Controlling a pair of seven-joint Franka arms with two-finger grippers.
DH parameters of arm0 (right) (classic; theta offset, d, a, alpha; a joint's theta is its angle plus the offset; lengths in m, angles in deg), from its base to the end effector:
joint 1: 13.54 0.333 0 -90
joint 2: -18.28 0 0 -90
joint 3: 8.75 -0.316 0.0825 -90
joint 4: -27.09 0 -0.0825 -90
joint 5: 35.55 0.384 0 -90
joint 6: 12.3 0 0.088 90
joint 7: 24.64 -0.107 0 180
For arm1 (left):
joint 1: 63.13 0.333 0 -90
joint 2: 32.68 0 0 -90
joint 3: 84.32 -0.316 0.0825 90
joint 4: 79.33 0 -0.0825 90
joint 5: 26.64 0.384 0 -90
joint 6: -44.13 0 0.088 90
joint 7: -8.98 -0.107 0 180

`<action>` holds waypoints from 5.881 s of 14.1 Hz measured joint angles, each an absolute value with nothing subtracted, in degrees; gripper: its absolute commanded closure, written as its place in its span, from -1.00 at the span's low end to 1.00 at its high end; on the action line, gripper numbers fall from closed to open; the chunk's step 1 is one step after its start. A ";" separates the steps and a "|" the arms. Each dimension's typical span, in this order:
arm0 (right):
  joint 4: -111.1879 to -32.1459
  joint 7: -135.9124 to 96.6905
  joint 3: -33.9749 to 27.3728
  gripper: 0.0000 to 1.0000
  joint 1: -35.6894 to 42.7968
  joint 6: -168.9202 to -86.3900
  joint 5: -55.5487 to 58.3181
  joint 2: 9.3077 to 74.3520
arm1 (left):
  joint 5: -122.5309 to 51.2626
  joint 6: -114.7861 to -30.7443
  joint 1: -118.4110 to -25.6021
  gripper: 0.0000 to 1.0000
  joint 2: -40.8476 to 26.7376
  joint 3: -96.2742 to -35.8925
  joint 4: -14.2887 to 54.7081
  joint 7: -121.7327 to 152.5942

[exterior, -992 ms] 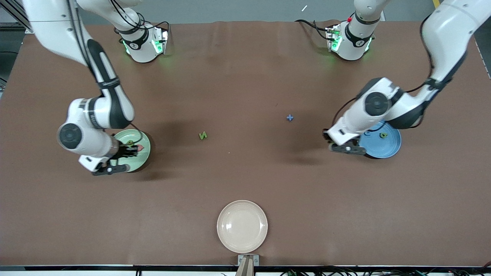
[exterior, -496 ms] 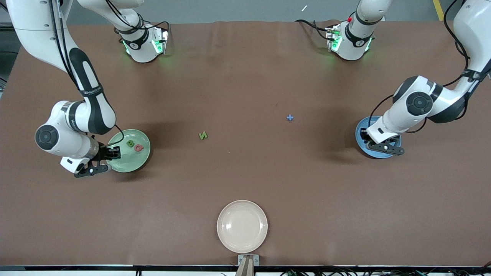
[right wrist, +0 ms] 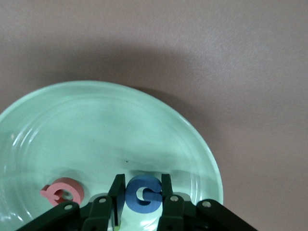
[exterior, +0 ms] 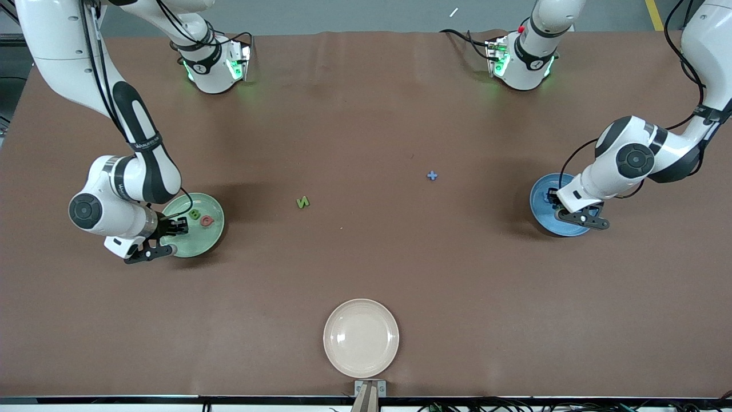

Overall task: Sort upper and lower case letters into plates
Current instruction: 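Place G with the right gripper while the left gripper places n, then grasp the green N with the right gripper while the left gripper grasps x, then place N with the right gripper while the left gripper places x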

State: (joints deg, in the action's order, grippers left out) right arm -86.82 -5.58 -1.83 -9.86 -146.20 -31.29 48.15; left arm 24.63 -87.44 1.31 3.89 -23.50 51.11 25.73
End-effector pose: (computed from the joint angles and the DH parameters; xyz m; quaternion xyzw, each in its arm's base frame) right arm 0.5904 -0.0316 0.1865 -0.9899 -0.1148 0.0832 0.0102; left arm 0.5064 0.0184 0.1967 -0.9879 0.1446 0.0491 0.0254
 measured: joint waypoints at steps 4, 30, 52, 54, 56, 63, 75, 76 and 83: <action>-86.78 -5.66 -2.07 -1.00 -9.85 -144.12 -30.72 48.19 | 25.19 -87.45 1.53 0.74 3.82 -23.76 52.57 25.73; -92.25 -34.43 -3.72 -0.79 23.14 -157.09 -26.17 46.57 | 20.59 -81.51 -12.35 -0.99 3.99 -9.88 49.42 55.75; -92.26 -34.48 -3.47 0.53 25.54 -158.45 -26.17 47.16 | 20.34 -93.11 -43.19 -0.41 8.87 -27.14 47.80 86.48; -92.26 -34.49 -3.26 1.00 25.54 -158.36 -26.16 47.12 | 20.34 -93.10 -43.20 -0.33 8.87 -27.33 48.43 86.48; -92.23 -34.87 -3.08 1.00 25.47 -158.15 -26.09 47.07 | 20.34 -93.10 -43.20 -0.29 8.88 -27.88 48.94 86.48; -83.28 -27.50 -1.78 1.00 15.21 -139.09 -26.09 46.36 | 20.34 -93.37 -43.52 0.13 8.86 -27.94 48.89 86.48; -80.64 2.51 -1.50 0.99 -6.14 -137.82 -26.14 47.32 | 20.44 -93.27 -44.02 0.76 8.27 -28.72 47.75 86.48; -80.66 2.51 -1.54 0.99 -6.15 -138.81 -26.14 48.05 | 20.47 -93.08 -43.59 0.77 7.69 -28.86 47.17 86.31; -80.67 2.51 -1.54 0.89 -6.81 -141.73 -26.14 51.03 | 20.46 -83.66 -22.61 0.77 3.90 -16.70 44.46 68.10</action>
State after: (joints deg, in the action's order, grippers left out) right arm -80.67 2.51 -1.54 -6.81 -141.73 -26.14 51.03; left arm 20.46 -83.66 -22.61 3.90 -16.70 44.46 68.10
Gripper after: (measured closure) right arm 0.670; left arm 0.665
